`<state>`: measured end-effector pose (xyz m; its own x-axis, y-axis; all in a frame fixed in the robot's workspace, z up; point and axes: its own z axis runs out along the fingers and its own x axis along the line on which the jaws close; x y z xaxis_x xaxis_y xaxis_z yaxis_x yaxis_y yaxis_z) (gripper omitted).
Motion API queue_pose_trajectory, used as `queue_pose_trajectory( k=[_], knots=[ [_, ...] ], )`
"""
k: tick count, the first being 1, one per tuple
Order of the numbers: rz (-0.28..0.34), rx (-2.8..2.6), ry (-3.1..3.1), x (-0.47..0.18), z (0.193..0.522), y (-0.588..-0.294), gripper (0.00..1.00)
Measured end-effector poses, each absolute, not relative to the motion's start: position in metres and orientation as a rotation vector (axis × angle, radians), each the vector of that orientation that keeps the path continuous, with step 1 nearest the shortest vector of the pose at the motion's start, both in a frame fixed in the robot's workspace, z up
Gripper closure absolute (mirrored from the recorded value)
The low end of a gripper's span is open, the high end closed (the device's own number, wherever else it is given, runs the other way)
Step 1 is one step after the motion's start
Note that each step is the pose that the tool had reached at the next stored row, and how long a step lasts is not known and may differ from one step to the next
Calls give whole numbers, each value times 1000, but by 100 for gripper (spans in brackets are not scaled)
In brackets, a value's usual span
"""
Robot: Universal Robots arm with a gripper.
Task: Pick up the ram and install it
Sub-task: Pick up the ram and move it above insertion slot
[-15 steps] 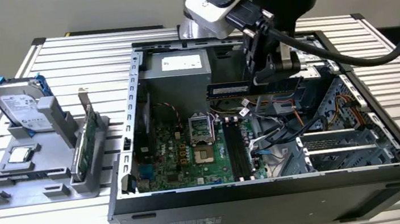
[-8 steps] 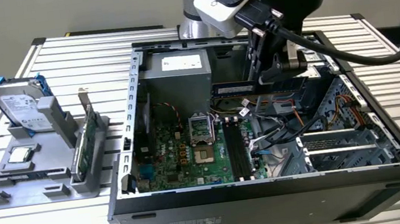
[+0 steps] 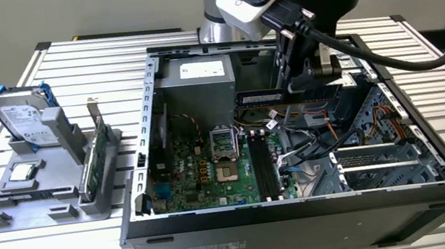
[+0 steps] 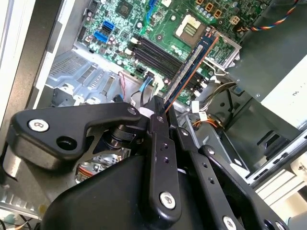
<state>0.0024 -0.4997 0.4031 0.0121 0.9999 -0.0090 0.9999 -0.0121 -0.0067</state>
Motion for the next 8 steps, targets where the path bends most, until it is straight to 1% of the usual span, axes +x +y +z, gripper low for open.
queue_pose_trajectory(
  k=[8],
  knots=[
    [-17, 2234, 2206, 2, 403, -493, 100]
  ],
)
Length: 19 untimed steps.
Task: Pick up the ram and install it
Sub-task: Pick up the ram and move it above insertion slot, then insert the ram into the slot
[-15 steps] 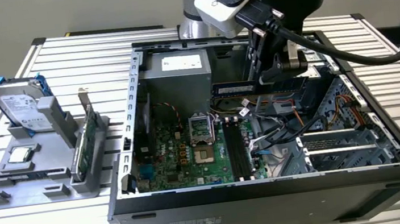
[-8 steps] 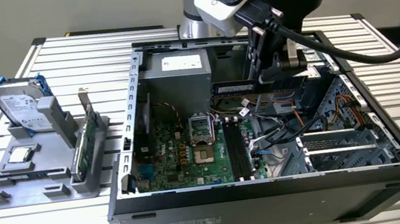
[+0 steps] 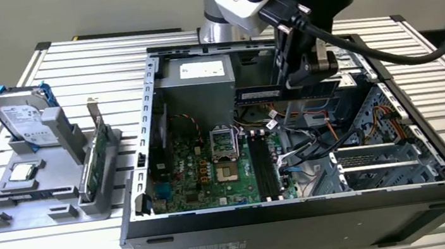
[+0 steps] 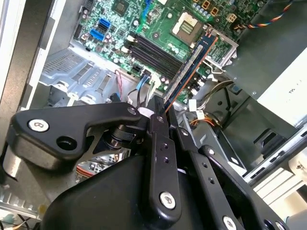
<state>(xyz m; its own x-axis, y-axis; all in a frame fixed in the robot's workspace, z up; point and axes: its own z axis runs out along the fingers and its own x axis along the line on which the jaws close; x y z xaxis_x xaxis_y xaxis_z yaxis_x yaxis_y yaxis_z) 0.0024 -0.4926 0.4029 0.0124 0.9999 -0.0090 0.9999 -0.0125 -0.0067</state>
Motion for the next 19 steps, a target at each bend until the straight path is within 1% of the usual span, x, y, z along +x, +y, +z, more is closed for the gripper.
queue_pose_trajectory(
  k=[19],
  knots=[
    [-17, 2234, 2206, 2, 403, -481, 100]
  ],
)
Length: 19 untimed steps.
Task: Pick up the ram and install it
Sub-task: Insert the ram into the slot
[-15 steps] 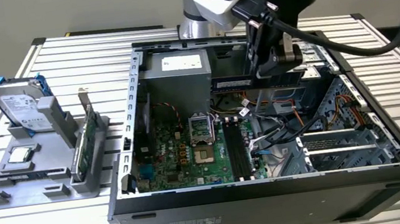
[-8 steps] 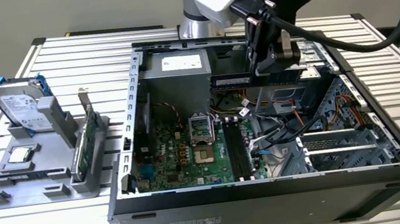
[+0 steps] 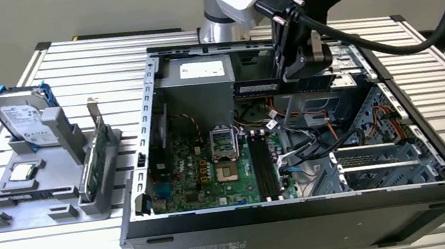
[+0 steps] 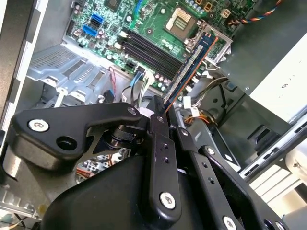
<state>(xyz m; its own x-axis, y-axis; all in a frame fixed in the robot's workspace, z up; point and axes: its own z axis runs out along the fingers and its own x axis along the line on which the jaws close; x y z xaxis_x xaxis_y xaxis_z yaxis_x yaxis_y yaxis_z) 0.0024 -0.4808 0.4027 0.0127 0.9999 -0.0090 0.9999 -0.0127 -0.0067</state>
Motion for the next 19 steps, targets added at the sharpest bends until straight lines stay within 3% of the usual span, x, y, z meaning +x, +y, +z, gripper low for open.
queue_pose_trajectory(
  k=[19],
  knots=[
    [-17, 2235, 2205, 2, 402, -463, 100]
  ],
)
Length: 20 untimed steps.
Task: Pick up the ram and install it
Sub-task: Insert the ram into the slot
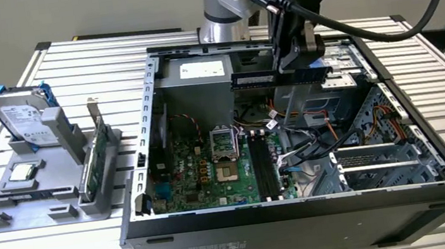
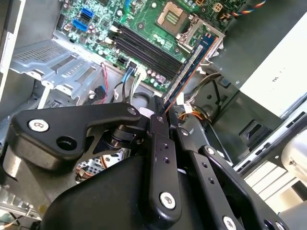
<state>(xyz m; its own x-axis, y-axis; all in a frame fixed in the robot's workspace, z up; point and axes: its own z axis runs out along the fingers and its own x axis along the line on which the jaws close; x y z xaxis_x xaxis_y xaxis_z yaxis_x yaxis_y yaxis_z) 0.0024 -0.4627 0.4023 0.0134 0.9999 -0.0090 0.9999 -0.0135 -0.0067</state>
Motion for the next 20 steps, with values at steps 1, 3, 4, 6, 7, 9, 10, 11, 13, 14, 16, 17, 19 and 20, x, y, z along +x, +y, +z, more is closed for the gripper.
queue_pose_trajectory(
  k=[1, 3, 4, 6, 7, 9, 10, 11, 13, 14, 16, 17, 19, 20],
  knots=[
    [-18, 2236, 2204, 2, 402, -461, 100],
    [-17, 2243, 2198, 2, 402, -459, 100],
    [-17, 2248, 2192, 2, 402, -459, 100],
    [-17, 2263, 2177, 2, 402, -458, 100],
    [-18, 2269, 2171, 2, 402, -458, 100],
    [-18, 2277, 2163, 2, 402, -456, 100],
    [-18, 2278, 2161, 2, 402, -454, 100],
    [-18, 2279, 2160, 2, 402, -453, 100],
    [-18, 2280, 2159, 2, 402, -451, 100],
    [-18, 2281, 2158, 2, 402, -451, 100],
    [-17, 2282, 2157, 2, 402, -449, 100],
    [-18, 2283, 2157, 2, 402, -448, 100],
    [-18, 2283, 2156, 2, 402, -446, 100],
    [-18, 2284, 2155, 2, 402, -445, 100]
  ],
)
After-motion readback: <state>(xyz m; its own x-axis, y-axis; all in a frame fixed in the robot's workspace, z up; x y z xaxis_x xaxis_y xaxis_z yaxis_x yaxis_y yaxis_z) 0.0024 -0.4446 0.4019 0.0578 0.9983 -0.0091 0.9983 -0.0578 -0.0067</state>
